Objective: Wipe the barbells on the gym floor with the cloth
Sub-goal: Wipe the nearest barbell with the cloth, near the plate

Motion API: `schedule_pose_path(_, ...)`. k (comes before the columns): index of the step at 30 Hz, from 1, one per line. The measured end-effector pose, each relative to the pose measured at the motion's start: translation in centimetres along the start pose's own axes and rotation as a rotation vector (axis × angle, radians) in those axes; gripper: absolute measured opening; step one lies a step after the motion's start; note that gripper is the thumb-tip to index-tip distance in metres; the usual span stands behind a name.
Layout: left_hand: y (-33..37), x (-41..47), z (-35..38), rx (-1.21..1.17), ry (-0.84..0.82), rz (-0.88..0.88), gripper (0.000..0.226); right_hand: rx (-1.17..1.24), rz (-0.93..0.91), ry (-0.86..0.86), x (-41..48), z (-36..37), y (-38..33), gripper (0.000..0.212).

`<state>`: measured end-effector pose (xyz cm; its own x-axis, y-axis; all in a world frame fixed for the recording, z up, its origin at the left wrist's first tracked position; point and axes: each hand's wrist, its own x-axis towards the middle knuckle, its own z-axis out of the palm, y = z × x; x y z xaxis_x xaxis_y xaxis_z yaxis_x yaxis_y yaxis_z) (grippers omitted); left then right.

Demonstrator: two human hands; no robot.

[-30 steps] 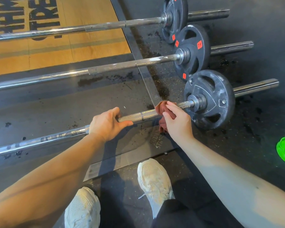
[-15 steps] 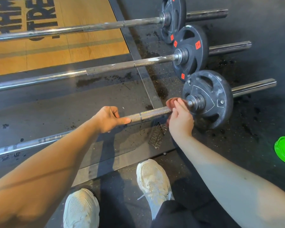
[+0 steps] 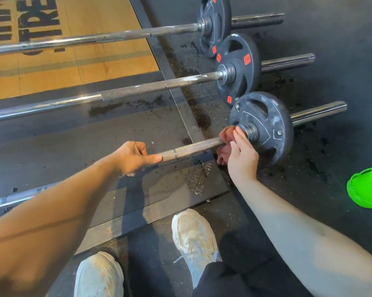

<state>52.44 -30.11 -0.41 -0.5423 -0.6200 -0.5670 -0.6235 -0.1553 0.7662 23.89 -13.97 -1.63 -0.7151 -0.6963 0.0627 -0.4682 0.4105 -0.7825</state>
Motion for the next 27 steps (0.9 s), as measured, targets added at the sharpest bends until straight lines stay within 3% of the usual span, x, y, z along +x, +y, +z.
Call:
schedule_pose_path(4,0.8,1.1,-1.8,0.067,-0.358,-0.12,0.085,0.065,-0.024,0.035,-0.5,-0.2,-0.9,0.037)
schedule_pose_path(6,1.2,1.5,-1.9,0.039,-0.483,-0.193,0.08,0.06,-0.013,0.03,-0.2,-0.2,-0.5,0.037)
schedule_pose_path(9,1.3,1.7,-2.0,-0.002,-0.543,-0.23,0.07,-0.021,0.013,0.005,0.3,-0.2,-0.3,0.038)
schedule_pose_path(11,1.3,1.6,-2.1,0.05,-0.502,-0.203,0.078,-0.151,0.006,-0.036,0.0,0.4,-0.8,0.041)
schedule_pose_path(14,1.8,0.8,-1.8,0.126,-0.334,-0.181,0.072,-0.274,-0.09,-0.128,-2.5,2.9,-2.8,0.049)
schedule_pose_path(17,2.1,0.3,-1.6,0.186,-0.216,-0.155,0.085,-0.235,-0.264,-0.292,-5.2,5.5,-4.1,0.042)
schedule_pose_path(19,1.8,0.4,-1.2,0.292,-0.076,-0.107,0.077,-0.155,-0.294,-0.333,-4.7,5.1,-3.8,0.038)
schedule_pose_path(22,2.0,0.2,0.5,0.271,0.112,0.009,0.047,-0.166,-0.261,-0.233,-1.9,2.3,-1.9,0.033)
schedule_pose_path(25,2.5,-0.5,2.8,0.418,0.218,0.073,0.046,-0.071,-0.031,-0.056,0.5,-0.8,-0.2,0.032)
schedule_pose_path(27,2.7,-0.3,4.1,0.513,0.28,0.08,0.047,0.013,-0.015,0.004,0.6,-1.7,-0.2,0.03)
